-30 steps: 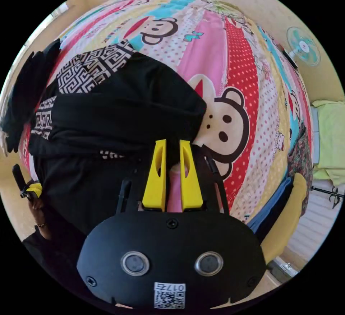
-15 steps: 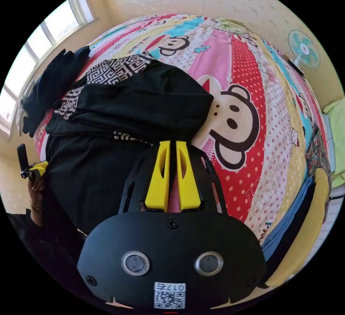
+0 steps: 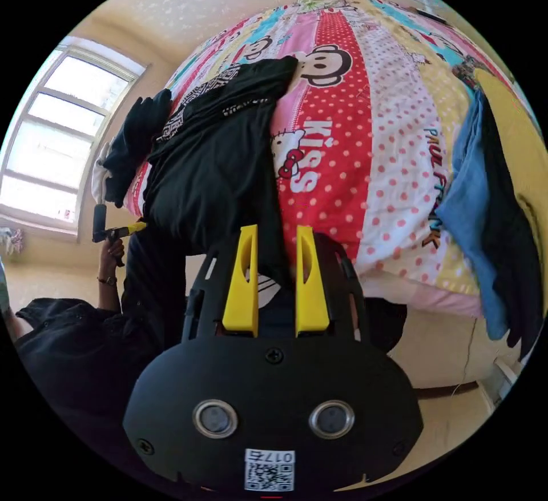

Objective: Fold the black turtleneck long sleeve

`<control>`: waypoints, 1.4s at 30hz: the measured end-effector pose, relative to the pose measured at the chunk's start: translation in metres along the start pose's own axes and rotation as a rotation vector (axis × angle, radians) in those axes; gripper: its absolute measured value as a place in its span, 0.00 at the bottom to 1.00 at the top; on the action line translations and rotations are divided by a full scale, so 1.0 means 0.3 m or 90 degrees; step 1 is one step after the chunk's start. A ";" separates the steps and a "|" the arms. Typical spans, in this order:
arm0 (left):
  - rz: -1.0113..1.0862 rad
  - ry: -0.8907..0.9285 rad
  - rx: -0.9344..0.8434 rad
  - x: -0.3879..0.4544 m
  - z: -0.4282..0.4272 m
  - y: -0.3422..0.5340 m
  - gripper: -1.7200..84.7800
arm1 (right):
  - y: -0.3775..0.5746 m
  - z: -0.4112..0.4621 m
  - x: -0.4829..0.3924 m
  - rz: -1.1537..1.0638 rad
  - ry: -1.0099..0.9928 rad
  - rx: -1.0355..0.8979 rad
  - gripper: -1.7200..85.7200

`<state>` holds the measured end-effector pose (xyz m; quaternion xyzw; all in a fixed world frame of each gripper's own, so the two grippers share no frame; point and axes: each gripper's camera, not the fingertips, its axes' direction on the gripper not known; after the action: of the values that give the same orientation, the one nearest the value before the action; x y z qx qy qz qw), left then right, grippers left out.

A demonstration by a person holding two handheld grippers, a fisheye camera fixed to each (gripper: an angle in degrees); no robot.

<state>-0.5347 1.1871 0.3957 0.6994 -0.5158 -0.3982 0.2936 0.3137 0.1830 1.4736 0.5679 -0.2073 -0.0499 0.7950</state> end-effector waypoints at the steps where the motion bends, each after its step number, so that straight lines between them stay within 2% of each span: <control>1: -0.001 0.001 -0.021 -0.003 0.014 -0.007 0.16 | 0.027 -0.009 0.024 0.017 -0.012 -0.007 0.11; 7: -0.003 -0.119 -0.180 0.004 0.206 -0.142 0.20 | 0.136 -0.020 0.131 0.063 -0.032 -0.037 0.13; 9: -0.011 -0.074 -0.212 -0.013 0.268 -0.177 0.20 | 0.110 0.011 0.135 0.050 -0.062 -0.066 0.14; 13: -0.030 0.004 -0.209 -0.060 0.304 -0.196 0.14 | 0.095 -0.005 0.143 0.063 -0.019 -0.056 0.14; 16: -0.007 0.055 -0.203 -0.057 0.280 -0.190 0.10 | 0.124 -0.064 0.148 0.049 -0.029 -0.058 0.14; 19: 0.049 0.159 -0.236 0.001 0.241 -0.151 0.09 | 0.180 -0.139 0.146 0.027 -0.046 -0.050 0.14; 20: 0.079 0.204 -0.242 0.038 0.209 -0.122 0.09 | 0.209 -0.185 0.144 0.009 -0.091 -0.043 0.14; 22: 0.127 0.250 -0.221 0.091 0.135 -0.073 0.09 | 0.259 -0.273 0.146 -0.014 -0.181 -0.023 0.14; 24: 0.152 0.282 -0.143 0.130 -0.011 -0.011 0.08 | 0.322 -0.423 0.131 -0.072 -0.274 0.030 0.14; 29: 0.187 0.351 -0.024 0.191 -0.307 0.102 0.08 | 0.427 -0.708 0.041 -0.157 -0.379 0.085 0.13; 33: 0.203 0.352 -0.007 0.253 -0.437 0.239 0.08 | 0.614 -0.901 -0.092 -0.271 -0.445 0.136 0.12; 36: 0.196 0.469 0.063 0.240 -0.483 0.299 0.07 | 0.705 -1.028 -0.149 -0.316 -0.410 0.249 0.10; 38: 0.174 0.495 0.100 0.214 -0.509 0.271 0.07 | 0.652 -1.067 -0.168 -0.289 -0.345 0.266 0.09; 42: 0.176 0.410 0.140 0.201 -0.581 0.014 0.07 | 0.297 -1.083 -0.202 -0.267 -0.263 0.288 0.07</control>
<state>-0.3779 1.1283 0.4730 0.7399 -0.5265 -0.0564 0.4150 0.3702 0.5200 1.4519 0.7373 -0.2481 -0.2784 0.5633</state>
